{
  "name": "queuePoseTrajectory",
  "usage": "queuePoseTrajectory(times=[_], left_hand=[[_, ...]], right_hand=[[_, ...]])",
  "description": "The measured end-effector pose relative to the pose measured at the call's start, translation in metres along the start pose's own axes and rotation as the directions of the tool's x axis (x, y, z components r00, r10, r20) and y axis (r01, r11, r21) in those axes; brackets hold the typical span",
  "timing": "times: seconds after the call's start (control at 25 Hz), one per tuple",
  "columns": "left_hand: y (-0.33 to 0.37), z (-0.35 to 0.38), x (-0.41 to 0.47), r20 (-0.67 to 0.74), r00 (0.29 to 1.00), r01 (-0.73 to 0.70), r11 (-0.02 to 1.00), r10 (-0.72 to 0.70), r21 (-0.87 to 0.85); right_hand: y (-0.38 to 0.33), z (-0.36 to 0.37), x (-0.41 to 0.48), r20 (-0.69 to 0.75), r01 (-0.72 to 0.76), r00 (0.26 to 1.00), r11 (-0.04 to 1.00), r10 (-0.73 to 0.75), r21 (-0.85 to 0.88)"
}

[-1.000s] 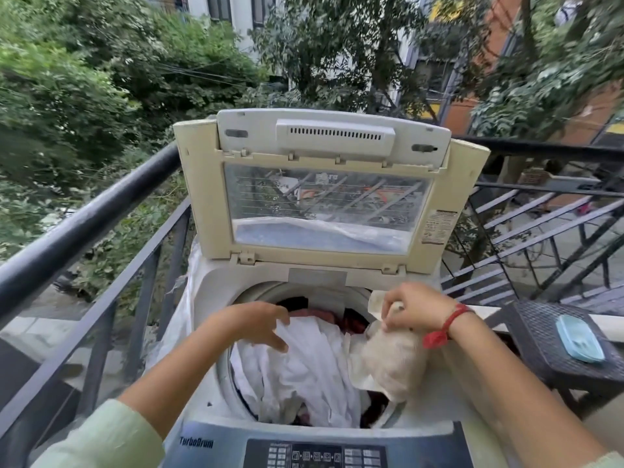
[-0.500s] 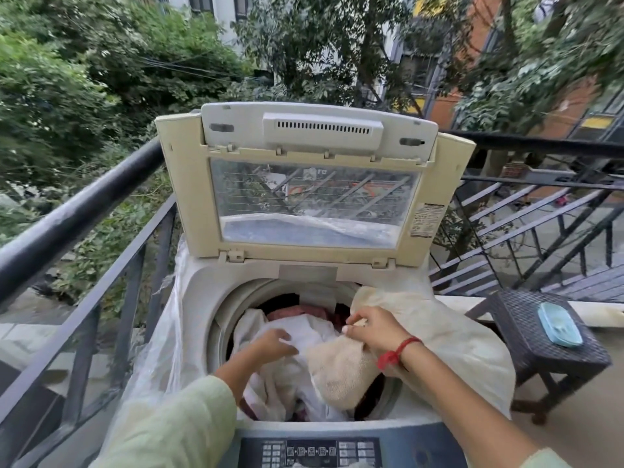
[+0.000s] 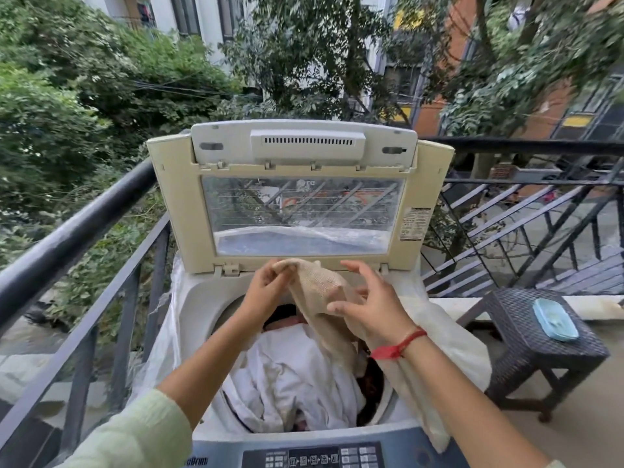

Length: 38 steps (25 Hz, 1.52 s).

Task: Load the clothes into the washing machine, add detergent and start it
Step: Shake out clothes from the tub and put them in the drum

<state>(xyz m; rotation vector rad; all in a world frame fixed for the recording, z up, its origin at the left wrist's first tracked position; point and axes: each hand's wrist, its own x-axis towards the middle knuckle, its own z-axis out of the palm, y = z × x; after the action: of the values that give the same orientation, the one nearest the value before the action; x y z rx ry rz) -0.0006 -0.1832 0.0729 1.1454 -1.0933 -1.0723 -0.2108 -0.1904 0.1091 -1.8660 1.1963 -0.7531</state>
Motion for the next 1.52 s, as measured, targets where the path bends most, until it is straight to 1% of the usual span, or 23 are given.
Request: queuePoseTrajectory(times=[0.08, 0.12, 0.16, 0.24, 0.36, 0.44, 0.56, 0.64, 0.72, 0.8, 0.84, 0.88, 0.92, 0.96, 1.0, 1.08, 1.12, 1.16, 1.2, 1.24, 1.28, 1.36, 1.52], left_hand=[[0.016, -0.013, 0.011, -0.157, 0.979, -0.123, 0.992, 0.127, 0.039], [0.024, -0.02, 0.013, -0.209, 0.961, -0.172, 0.983, 0.183, 0.068], [0.033, -0.025, 0.01, -0.238, 0.94, -0.222, 0.967, 0.246, 0.122], [0.046, -0.037, 0.002, -0.239, 0.899, -0.305, 0.917, 0.366, 0.257], [0.062, -0.057, -0.009, -0.259, 0.841, -0.339, 0.835, 0.476, 0.434], [0.082, -0.071, -0.014, -0.311, 0.798, -0.315, 0.797, 0.516, 0.515], [0.115, -0.087, -0.022, -0.345, 0.782, -0.27, 0.782, 0.518, 0.561], [0.132, -0.1, -0.024, -0.349, 0.794, -0.236, 0.782, 0.497, 0.577], [0.142, -0.105, -0.02, -0.359, 0.844, -0.122, 0.794, 0.399, 0.595], [0.135, -0.105, -0.005, -0.373, 0.9, 0.075, 0.762, 0.226, 0.643], [0.123, -0.101, 0.003, -0.364, 0.921, 0.176, 0.688, 0.137, 0.704], [0.108, -0.095, 0.009, -0.352, 0.934, 0.252, 0.575, 0.067, 0.779], [0.089, -0.088, 0.014, -0.339, 0.94, 0.285, 0.461, 0.039, 0.841], [0.069, -0.079, 0.016, -0.318, 0.944, 0.261, 0.382, 0.092, 0.886], [0.051, -0.068, 0.016, -0.285, 0.94, 0.212, 0.338, 0.185, 0.917], [0.019, -0.048, 0.01, -0.137, 0.944, 0.063, 0.246, 0.299, 0.967], [0.004, -0.042, 0.006, -0.035, 0.979, 0.002, 0.164, 0.2, 0.986], [-0.012, -0.037, 0.001, 0.034, 0.999, -0.035, 0.086, 0.013, 0.996], [-0.027, -0.037, -0.004, 0.05, 0.973, -0.051, 0.001, -0.224, 0.999], [-0.04, -0.038, -0.008, 0.03, 0.907, -0.059, -0.056, -0.421, 0.997], [-0.05, -0.041, -0.012, 0.004, 0.846, -0.051, -0.074, -0.533, 0.996], [-0.069, -0.044, -0.017, -0.013, 0.768, -0.037, -0.065, -0.641, 0.997], [-0.114, -0.039, -0.021, -0.041, 0.65, -0.033, -0.082, -0.759, 0.996]], right_hand=[[0.027, -0.005, -0.009, 0.003, -0.084, 0.995, 0.875, 0.097, -0.478], [0.042, -0.001, -0.017, -0.005, -0.145, 0.984, 0.792, 0.177, -0.593], [0.056, 0.006, -0.028, -0.033, -0.208, 0.969, 0.732, 0.246, -0.649], [0.076, 0.018, -0.044, -0.082, -0.254, 0.961, 0.722, 0.265, -0.643], [0.07, 0.01, -0.032, 0.011, -0.126, 0.99, 0.934, 0.138, -0.333], [0.045, -0.006, -0.017, 0.222, -0.152, 0.961, 0.986, 0.163, -0.067], [0.012, -0.034, -0.005, 0.621, -0.373, 0.77, 0.892, 0.144, 0.255], [0.002, -0.05, 0.006, 0.711, -0.424, 0.7, 0.84, 0.068, 0.337], [0.003, -0.06, 0.019, 0.679, -0.453, 0.731, 0.792, 0.066, 0.41], [0.017, -0.057, 0.041, 0.579, -0.504, 0.779, 0.791, 0.241, 0.348], [0.029, -0.054, 0.054, 0.469, -0.484, 0.807, 0.856, 0.358, 0.179], [0.039, -0.052, 0.063, 0.319, -0.398, 0.852, 0.909, 0.415, -0.122], [0.046, -0.048, 0.066, 0.157, -0.314, 0.9, 0.857, 0.405, -0.409], [0.05, -0.042, 0.067, 0.009, -0.255, 0.947, 0.771, 0.32, -0.584], [0.05, -0.033, 0.065, -0.095, -0.188, 0.981, 0.741, 0.167, -0.645], [0.046, -0.006, 0.05, -0.116, 0.033, 0.985, 0.802, -0.126, -0.597], [0.044, 0.012, 0.039, -0.001, 0.172, 0.978, 0.803, -0.21, -0.57], [0.048, 0.033, 0.03, 0.189, 0.279, 0.96, 0.776, -0.208, -0.565], [0.054, 0.054, 0.02, 0.39, 0.335, 0.914, 0.748, -0.11, -0.573], [0.069, 0.073, 0.013, 0.53, 0.332, 0.846, 0.716, 0.062, -0.613], [0.087, 0.089, 0.009, 0.591, 0.316, 0.776, 0.677, 0.219, -0.665], [0.122, 0.105, 0.006, 0.572, 0.209, 0.697, 0.64, 0.433, -0.739], [0.166, 0.111, 0.017, 0.484, 0.026, 0.659, 0.625, 0.576, -0.78]])
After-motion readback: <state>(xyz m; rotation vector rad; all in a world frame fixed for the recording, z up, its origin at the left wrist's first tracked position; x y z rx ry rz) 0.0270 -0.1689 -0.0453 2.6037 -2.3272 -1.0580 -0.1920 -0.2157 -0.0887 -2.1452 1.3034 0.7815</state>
